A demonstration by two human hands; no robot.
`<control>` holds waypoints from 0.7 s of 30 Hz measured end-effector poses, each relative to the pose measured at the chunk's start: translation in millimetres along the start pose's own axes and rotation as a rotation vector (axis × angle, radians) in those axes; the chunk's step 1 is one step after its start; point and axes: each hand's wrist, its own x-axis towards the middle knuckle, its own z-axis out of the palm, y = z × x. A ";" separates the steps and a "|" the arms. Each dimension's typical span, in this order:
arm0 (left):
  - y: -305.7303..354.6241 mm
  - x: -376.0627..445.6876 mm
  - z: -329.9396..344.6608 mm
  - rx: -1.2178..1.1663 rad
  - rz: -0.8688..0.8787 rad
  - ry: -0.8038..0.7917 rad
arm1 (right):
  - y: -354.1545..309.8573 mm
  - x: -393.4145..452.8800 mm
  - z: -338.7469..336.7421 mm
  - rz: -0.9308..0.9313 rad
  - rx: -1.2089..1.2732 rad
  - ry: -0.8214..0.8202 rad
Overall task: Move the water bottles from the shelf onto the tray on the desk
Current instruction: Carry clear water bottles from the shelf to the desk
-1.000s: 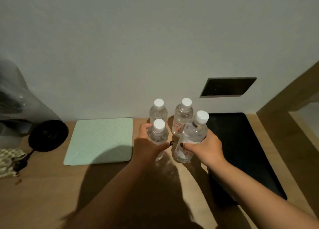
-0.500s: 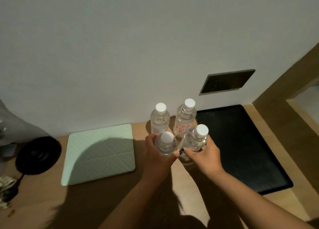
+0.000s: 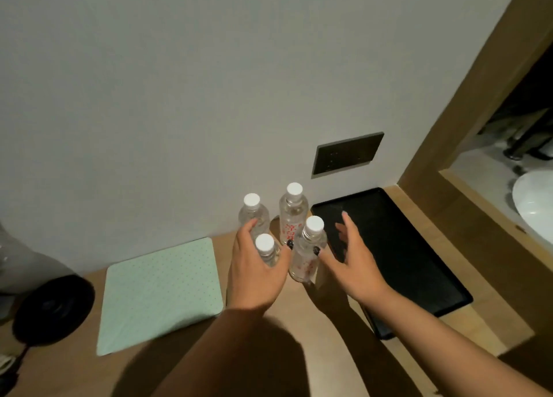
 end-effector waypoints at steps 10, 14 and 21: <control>70.8 -23.0 23.4 0.175 0.442 -0.125 | 19.5 -64.6 -99.2 -0.083 -0.560 0.219; 106.3 -40.5 56.7 0.219 0.583 -0.253 | 29.8 -95.9 -147.2 -0.066 -0.649 0.292; 157.9 -105.0 134.3 0.264 0.751 -0.522 | 61.2 -161.3 -248.2 0.039 -0.833 0.429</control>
